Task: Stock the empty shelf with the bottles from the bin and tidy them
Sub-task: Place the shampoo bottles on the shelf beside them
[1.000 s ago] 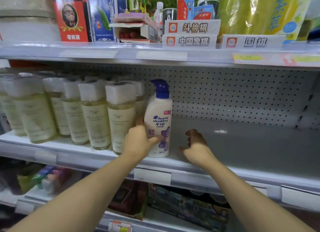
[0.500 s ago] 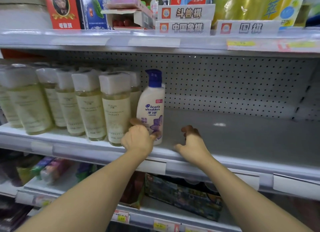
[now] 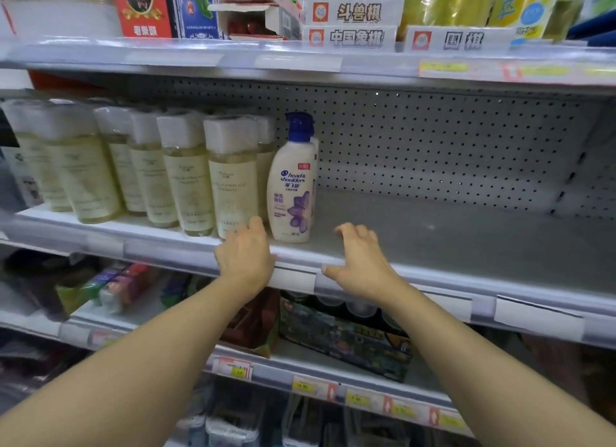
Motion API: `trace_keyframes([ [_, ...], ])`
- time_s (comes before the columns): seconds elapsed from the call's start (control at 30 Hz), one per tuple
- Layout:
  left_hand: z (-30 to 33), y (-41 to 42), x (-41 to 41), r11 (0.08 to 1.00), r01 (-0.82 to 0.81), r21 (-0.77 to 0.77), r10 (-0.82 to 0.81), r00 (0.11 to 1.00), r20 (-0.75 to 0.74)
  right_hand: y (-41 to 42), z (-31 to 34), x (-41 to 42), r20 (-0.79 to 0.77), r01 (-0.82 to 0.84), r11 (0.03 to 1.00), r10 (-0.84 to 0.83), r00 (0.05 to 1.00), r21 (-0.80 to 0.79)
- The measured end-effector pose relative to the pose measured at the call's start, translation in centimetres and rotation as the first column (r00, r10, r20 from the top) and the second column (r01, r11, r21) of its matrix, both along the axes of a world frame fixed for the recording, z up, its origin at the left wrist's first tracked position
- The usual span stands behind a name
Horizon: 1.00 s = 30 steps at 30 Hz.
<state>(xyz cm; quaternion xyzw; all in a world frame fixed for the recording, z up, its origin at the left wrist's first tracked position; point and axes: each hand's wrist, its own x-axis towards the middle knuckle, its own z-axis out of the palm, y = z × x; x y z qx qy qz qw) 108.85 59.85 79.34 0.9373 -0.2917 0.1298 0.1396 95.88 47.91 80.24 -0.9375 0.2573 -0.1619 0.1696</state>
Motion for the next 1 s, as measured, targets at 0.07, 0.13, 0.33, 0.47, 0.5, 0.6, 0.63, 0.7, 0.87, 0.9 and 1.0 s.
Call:
trace_keyframes([
  [0.07, -0.3, 1.5, -0.7, 0.998, 0.021, 0.066, -0.022, 1.000, 0.006, 1.1, -0.3, -0.8, -0.019, -0.041, 0.998, 0.040, 0.999, -0.043],
  [0.13, -0.9, 2.9, -1.7, 0.991, 0.041, 0.126, -0.041, 0.999, -0.006, 2.3, -0.8, -1.8, -0.041, -0.079, 0.993, 0.076, 0.996, -0.084],
  [0.33, -4.9, 6.5, -5.5, 0.972, 0.070, 0.225, -0.044, 0.992, -0.115, 5.6, -4.4, -4.5, -0.132, -0.166, 0.979, 0.150, 0.980, -0.121],
  [0.47, -9.0, 8.7, -7.5, 0.954, 0.081, 0.288, -0.026, 0.981, -0.191, 7.3, -8.9, -5.9, -0.226, -0.193, 0.978, 0.172, 0.959, -0.077],
  [0.5, -10.1, 9.2, -7.9, 0.949, 0.083, 0.304, -0.019, 0.978, -0.210, 7.6, -10.2, -6.2, -0.248, -0.199, 0.978, 0.178, 0.952, -0.061],
  [0.6, -13.5, 10.3, -9.1, 0.938, 0.099, 0.333, 0.005, 0.955, -0.298, 8.5, -14.0, -7.2, -0.315, -0.205, 0.979, 0.197, 0.928, 0.010],
  [0.63, -14.6, 10.6, -9.5, 0.933, 0.104, 0.345, 0.016, 0.945, -0.327, 8.7, -15.2, -7.5, -0.334, -0.205, 0.978, 0.206, 0.920, 0.040],
  [0.7, -17.1, 11.1, -10.2, 0.922, 0.117, 0.369, 0.034, 0.924, -0.380, 9.1, -17.8, -8.2, -0.379, -0.200, 0.974, 0.224, 0.898, 0.102],
  [0.87, -23.2, 12.4, -11.6, 0.892, 0.155, 0.425, 0.070, 0.881, -0.469, 9.8, -24.4, -9.7, -0.489, -0.142, 0.970, 0.222, 0.844, 0.195],
  [0.9, -24.5, 12.7, -11.8, 0.886, 0.161, 0.435, 0.081, 0.869, -0.488, 10.0, -25.7, -10.0, -0.507, -0.126, 0.969, 0.219, 0.834, 0.212],
  [1.0, -28.5, 13.5, -12.3, 0.867, 0.193, 0.459, 0.112, 0.823, -0.557, 10.5, -29.7, -10.9, -0.559, -0.063, 0.958, 0.216, 0.800, 0.280],
])
